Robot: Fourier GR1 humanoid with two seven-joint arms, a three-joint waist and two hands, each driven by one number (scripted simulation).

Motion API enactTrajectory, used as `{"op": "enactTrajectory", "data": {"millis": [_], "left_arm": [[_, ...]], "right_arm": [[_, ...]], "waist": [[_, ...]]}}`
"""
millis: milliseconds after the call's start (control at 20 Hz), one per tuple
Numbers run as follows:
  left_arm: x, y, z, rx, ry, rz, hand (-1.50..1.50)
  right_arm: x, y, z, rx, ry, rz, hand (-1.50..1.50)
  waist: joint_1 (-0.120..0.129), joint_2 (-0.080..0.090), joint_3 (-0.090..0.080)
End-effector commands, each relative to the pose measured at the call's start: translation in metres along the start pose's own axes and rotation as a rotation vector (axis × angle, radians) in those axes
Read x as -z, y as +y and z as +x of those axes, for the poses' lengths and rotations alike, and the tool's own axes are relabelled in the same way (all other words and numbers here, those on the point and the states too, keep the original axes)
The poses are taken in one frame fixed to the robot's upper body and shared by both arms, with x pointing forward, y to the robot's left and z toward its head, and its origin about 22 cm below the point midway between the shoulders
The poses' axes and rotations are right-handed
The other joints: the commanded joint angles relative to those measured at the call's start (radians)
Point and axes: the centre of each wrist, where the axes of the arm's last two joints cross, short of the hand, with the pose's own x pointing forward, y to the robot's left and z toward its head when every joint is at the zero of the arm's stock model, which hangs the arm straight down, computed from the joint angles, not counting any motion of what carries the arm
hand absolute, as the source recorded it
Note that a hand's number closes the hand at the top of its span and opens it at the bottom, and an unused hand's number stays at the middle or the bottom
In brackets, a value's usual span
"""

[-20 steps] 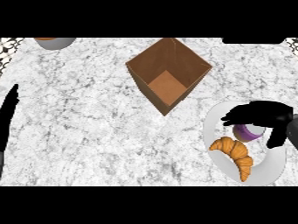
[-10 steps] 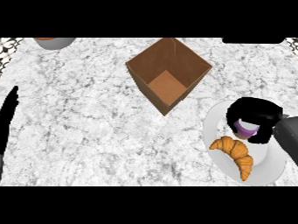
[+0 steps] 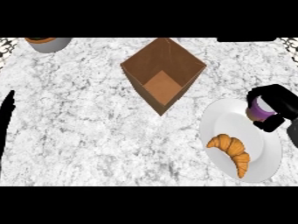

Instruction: Pick the can from the plate and place it in the cardboard box

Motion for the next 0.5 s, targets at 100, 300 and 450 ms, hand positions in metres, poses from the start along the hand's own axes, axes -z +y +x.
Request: {"op": "enactTrajectory", "data": {"millis": [100, 300, 450], "left_arm": [[-0.001, 0.002, -0.002, -0.009, 0.002, 0.021, 0.00], [-0.002, 0.011, -0.007, 0.009, 0.014, 0.032, 0.00], [0.009, 0.017, 0.021, -0.001, -0.003, 0.013, 0.00]], "right_arm": [[-0.011, -0.029, 0.002, -0.020, 0.238, -0.249, 1.50], [-0.012, -0.056, 0.034, -0.011, 0.128, -0.452, 1.50], [-0.008, -0.079, 0.063, -0.012, 0.042, -0.495, 1.50]], "waist": [[-0.010, -0.005, 0.000], [-0.018, -0.007, 0.000], [0.002, -0.001, 0.002]]}}
